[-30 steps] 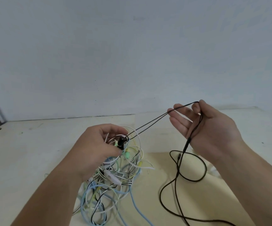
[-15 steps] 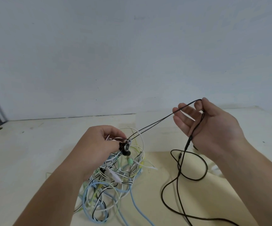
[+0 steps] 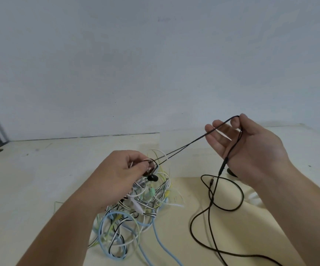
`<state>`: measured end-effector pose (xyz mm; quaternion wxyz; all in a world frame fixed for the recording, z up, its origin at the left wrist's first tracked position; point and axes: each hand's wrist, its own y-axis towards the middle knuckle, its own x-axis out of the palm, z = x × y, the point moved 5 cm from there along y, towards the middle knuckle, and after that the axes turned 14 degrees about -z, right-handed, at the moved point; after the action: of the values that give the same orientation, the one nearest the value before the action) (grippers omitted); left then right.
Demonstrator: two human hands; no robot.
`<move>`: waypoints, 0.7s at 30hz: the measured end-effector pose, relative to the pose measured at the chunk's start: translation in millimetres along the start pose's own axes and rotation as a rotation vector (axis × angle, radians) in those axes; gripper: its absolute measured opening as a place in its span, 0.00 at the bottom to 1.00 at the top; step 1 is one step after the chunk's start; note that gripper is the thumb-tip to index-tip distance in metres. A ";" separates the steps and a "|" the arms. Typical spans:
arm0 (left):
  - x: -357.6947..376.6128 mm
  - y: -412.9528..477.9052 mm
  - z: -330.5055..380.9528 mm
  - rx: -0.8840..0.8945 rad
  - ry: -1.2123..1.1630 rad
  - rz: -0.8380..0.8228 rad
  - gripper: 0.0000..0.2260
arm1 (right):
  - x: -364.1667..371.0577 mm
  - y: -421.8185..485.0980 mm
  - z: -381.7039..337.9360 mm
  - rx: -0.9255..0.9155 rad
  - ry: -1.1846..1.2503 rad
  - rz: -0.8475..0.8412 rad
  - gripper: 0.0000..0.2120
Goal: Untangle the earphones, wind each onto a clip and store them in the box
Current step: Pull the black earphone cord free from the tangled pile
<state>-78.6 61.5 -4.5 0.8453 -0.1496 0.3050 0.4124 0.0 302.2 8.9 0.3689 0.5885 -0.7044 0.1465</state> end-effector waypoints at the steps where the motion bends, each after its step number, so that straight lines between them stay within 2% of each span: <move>1: -1.5 0.0 0.1 0.002 0.001 0.047 0.08 | 0.0 -0.2 -0.3 0.000 -0.004 0.003 0.19; 7: -14.2 -1.9 0.1 0.032 -0.009 0.234 0.04 | 0.8 0.2 -0.1 -0.003 0.002 -0.007 0.19; 12: -16.9 -2.3 1.8 0.100 -0.096 0.218 0.12 | -0.6 2.1 -0.1 0.011 0.019 -0.045 0.17; 14: -16.9 -1.0 0.6 0.115 -0.184 0.217 0.10 | 3.3 0.8 1.7 0.047 -0.040 -0.089 0.17; 16: -14.2 -1.5 1.9 0.121 -0.307 0.173 0.08 | 6.5 -1.1 2.2 0.069 -0.332 -0.107 0.18; 18: -10.5 -0.8 0.9 0.096 -0.403 0.134 0.04 | 11.2 -3.6 6.0 0.088 -0.787 -0.134 0.19; 21: -10.2 0.9 -3.1 0.078 -0.419 0.162 0.04 | 17.6 -9.8 27.5 0.246 -1.283 -0.269 0.16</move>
<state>-85.3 54.3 -0.3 0.8595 -0.0028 0.1496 0.4887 -0.9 269.3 0.0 -0.1783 0.6796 -0.6827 -0.2008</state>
